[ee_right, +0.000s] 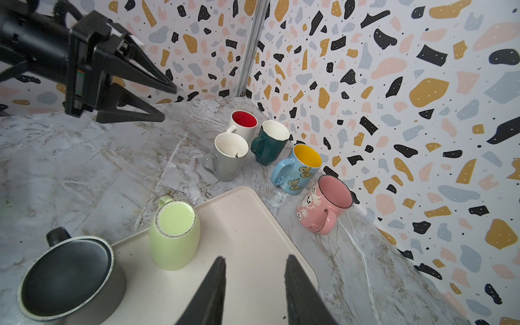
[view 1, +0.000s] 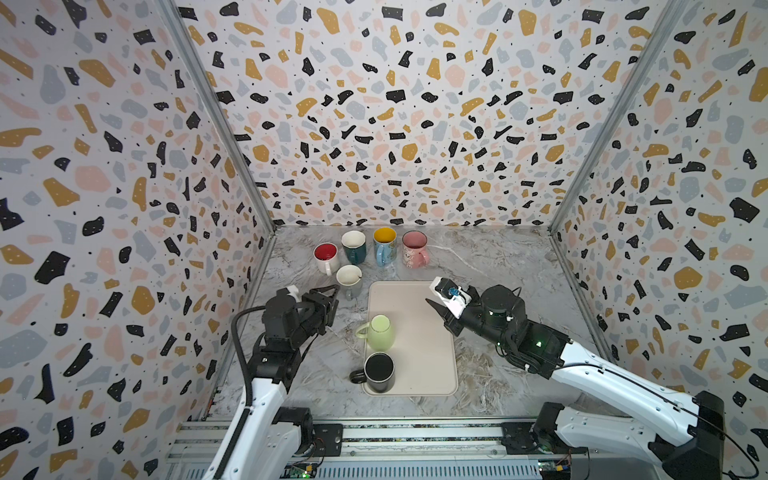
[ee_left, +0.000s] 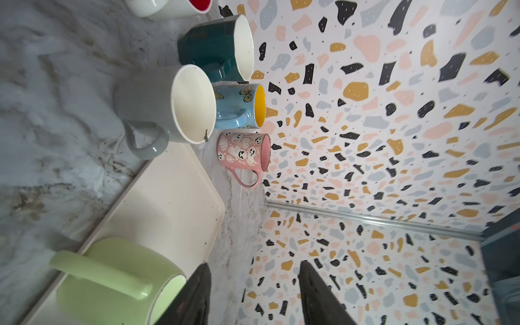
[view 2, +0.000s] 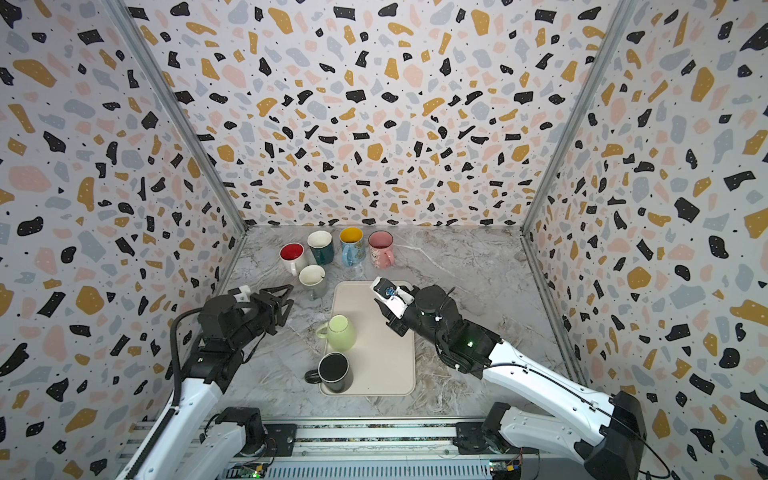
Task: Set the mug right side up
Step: 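Open the left gripper and move it toward the upside-down light green mug, then lower the left gripper onto the green mug's handle and close it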
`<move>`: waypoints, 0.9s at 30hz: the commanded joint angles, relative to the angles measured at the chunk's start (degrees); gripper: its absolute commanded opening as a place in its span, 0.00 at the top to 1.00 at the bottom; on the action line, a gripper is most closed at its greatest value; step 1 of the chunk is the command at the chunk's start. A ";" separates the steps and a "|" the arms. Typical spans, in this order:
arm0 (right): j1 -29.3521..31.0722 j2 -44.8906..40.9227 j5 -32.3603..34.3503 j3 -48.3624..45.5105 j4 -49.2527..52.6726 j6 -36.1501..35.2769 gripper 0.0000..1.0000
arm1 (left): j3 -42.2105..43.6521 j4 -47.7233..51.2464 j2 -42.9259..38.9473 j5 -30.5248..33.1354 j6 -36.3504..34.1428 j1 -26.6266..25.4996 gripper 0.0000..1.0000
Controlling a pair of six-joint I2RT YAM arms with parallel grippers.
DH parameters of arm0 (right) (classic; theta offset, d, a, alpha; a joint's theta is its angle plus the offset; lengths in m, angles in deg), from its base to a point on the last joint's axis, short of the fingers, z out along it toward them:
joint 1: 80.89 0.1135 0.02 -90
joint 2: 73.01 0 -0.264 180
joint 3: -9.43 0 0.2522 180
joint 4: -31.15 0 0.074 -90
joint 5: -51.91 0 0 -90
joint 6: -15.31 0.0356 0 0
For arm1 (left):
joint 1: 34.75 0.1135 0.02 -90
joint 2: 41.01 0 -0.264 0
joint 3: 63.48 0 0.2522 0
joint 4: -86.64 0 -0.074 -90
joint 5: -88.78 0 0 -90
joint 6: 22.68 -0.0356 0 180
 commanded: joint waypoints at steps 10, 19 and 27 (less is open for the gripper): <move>0.78 0.48 -0.22 0.68 -1.80 0.84 0.63 | 3.32 0.12 4.53 2.76 11.40 -4.48 0.47; 0.88 0.84 1.11 0.85 -1.73 -0.37 0.62 | 1.14 3.14 14.55 2.80 12.51 -10.42 0.48; 0.89 1.80 1.10 0.85 -2.24 -0.48 0.62 | 2.75 5.26 12.52 6.71 17.71 -11.64 0.49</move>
